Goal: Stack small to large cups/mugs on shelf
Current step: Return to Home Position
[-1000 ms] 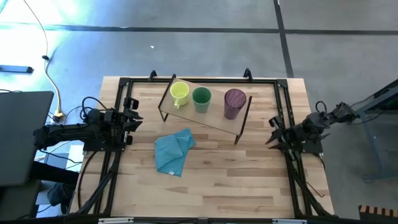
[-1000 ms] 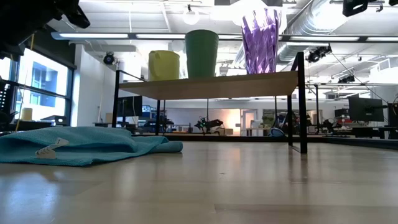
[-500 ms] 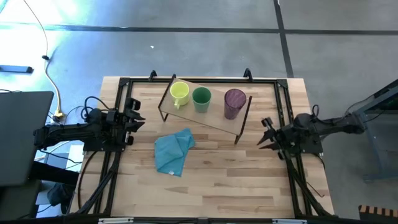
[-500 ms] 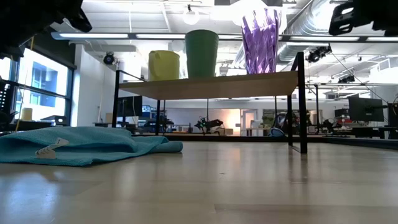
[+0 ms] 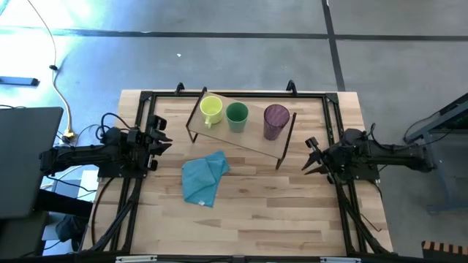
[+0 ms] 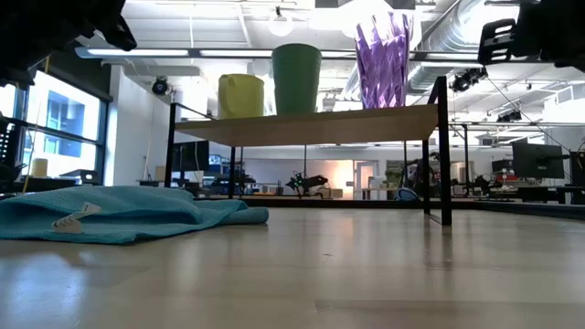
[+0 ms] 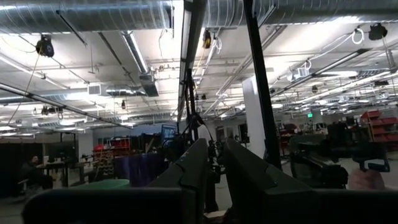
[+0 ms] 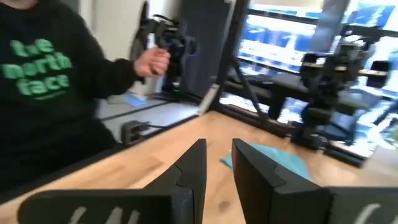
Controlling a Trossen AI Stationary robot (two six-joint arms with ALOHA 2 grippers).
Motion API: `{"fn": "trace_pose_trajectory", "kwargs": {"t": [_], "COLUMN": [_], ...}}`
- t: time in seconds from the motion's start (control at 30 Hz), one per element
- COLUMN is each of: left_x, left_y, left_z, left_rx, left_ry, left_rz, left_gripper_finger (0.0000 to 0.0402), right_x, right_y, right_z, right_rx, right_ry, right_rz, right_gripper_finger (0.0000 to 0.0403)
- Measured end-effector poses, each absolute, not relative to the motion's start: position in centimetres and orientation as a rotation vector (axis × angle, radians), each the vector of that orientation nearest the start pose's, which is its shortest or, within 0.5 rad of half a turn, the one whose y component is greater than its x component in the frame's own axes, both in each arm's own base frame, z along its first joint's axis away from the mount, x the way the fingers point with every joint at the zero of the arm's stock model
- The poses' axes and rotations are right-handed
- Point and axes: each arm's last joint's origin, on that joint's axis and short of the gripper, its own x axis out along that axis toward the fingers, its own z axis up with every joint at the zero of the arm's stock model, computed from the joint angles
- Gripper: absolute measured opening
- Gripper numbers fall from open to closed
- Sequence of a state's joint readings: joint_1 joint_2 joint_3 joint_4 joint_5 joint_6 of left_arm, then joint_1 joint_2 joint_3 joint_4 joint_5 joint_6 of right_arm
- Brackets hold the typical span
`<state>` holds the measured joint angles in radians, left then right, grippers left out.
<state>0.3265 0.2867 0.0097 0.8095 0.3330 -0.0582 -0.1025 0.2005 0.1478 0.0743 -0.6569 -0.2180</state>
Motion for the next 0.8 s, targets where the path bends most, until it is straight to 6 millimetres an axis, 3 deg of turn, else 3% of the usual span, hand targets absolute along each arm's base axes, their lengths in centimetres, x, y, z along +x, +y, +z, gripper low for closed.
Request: {"fn": "trace_pose_trajectory", "kwargs": {"t": [0.3, 0.63, 0.8], "left_x": [9.9, 10.0, 10.0], "left_y": [2.4, 2.4, 2.4], "left_z": [21.5, 21.5, 21.5], "left_rx": [0.111, 0.114, 0.114], "left_ry": [-0.483, -0.477, -0.477], "left_rz": [-0.019, -0.017, -0.017], "left_gripper_finger": [0.0047, 0.0047, 0.0046], "right_x": [10.3, 10.4, 10.7], "right_y": [0.7, 1.1, 1.4], "right_z": [21.1, 21.8, 19.1], "right_rx": [-0.264, -0.186, -0.189], "right_ry": [-0.135, -0.168, -0.186], "right_rz": [0.393, 0.159, 0.122], "right_gripper_finger": [0.0067, 0.0067, 0.0067]}}
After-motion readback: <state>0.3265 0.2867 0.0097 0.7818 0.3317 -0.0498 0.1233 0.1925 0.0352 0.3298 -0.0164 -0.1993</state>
